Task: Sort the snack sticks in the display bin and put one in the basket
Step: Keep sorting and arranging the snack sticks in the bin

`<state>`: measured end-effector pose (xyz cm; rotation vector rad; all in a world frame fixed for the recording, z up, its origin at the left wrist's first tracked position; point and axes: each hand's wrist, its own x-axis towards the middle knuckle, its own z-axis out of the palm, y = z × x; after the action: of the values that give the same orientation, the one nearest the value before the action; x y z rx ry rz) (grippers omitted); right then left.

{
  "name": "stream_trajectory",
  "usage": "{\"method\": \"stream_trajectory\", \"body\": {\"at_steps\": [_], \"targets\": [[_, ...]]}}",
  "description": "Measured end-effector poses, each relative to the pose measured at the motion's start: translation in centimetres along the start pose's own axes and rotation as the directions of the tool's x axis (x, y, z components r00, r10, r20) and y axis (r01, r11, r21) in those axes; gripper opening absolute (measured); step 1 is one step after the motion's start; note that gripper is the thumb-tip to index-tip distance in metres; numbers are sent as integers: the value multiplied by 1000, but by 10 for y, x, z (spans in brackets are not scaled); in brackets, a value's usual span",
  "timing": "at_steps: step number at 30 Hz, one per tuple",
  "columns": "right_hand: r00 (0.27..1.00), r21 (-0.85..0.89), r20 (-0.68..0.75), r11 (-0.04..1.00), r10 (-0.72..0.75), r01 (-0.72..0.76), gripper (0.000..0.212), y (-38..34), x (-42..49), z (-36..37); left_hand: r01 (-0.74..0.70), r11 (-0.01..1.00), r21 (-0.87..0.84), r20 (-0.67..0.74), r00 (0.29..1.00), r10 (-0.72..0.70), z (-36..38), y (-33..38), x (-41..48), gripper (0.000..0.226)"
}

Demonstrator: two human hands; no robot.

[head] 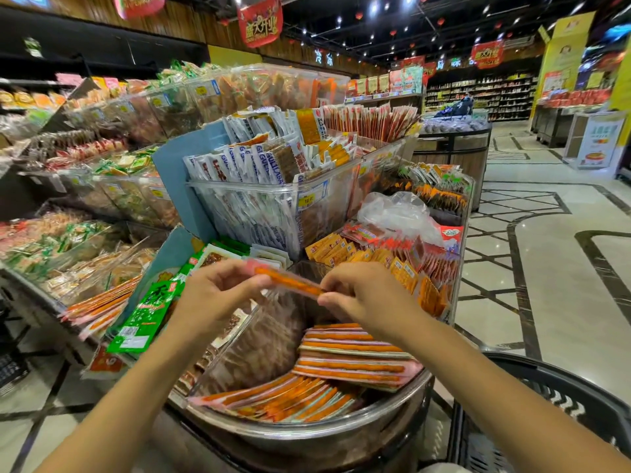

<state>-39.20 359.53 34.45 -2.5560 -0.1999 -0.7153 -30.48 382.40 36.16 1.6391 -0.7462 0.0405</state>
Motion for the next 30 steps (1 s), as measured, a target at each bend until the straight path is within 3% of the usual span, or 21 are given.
{"method": "stream_trajectory", "body": {"at_steps": [2,5,11,15,17,19,24,26,30], "targets": [[991,155,-96,985,97,-81,4,-2,5,-1,-17,1000,-26,-36,999,16,-3,5,4,25],[954,405,-172,900,246,-159,9,5,9,-3,-18,995,99,-2,1000,18,2,1,3,10],[860,748,-51,590,508,-304,11,12,-5,9,62,950,306,211,969,-131,40,-45,-16,13],[844,817,12,482,537,-318,19,19,-14,19,128,968,214,271,945,-185,68,-57,-25,21],[847,818,27,475,531,-324,18,19,-19,20,30,943,331,242,963,-116,74,-62,-25,18],[848,807,5,499,531,-317,14,21,-24,17,-91,857,507,259,965,-50,74,-68,-24,15],[791,805,-76,506,607,-311,39,34,-30,4,-213,679,703,318,948,-31,67,-76,-18,8],[799,750,-97,571,593,-333,44,39,-34,5,-235,630,740,319,948,-22,66,-78,-15,7],[814,621,-169,701,557,-351,36,47,-42,6,-264,523,810,324,946,-23,67,-86,-8,9]]}}
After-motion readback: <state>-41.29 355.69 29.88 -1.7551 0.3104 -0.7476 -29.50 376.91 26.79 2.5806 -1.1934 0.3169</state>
